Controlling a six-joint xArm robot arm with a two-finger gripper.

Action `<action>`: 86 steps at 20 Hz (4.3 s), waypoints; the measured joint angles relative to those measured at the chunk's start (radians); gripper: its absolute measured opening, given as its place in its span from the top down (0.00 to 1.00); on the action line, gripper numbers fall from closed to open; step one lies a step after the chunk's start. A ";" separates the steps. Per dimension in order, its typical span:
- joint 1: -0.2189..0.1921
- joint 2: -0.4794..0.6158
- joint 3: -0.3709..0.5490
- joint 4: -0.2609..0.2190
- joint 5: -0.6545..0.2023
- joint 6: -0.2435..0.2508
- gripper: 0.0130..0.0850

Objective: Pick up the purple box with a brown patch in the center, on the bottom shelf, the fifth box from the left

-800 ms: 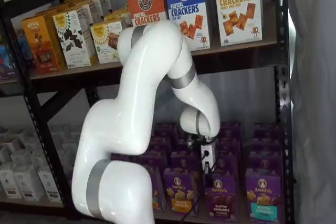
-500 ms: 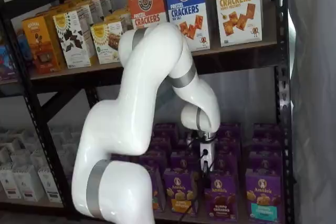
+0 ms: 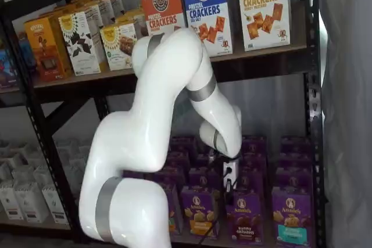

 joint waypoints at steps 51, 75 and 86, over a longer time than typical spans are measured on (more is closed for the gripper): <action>-0.002 0.178 -0.156 -0.331 -0.034 0.298 0.50; -0.007 0.157 -0.119 -0.311 -0.039 0.274 0.72; 0.008 0.052 0.007 -0.314 -0.035 0.291 0.72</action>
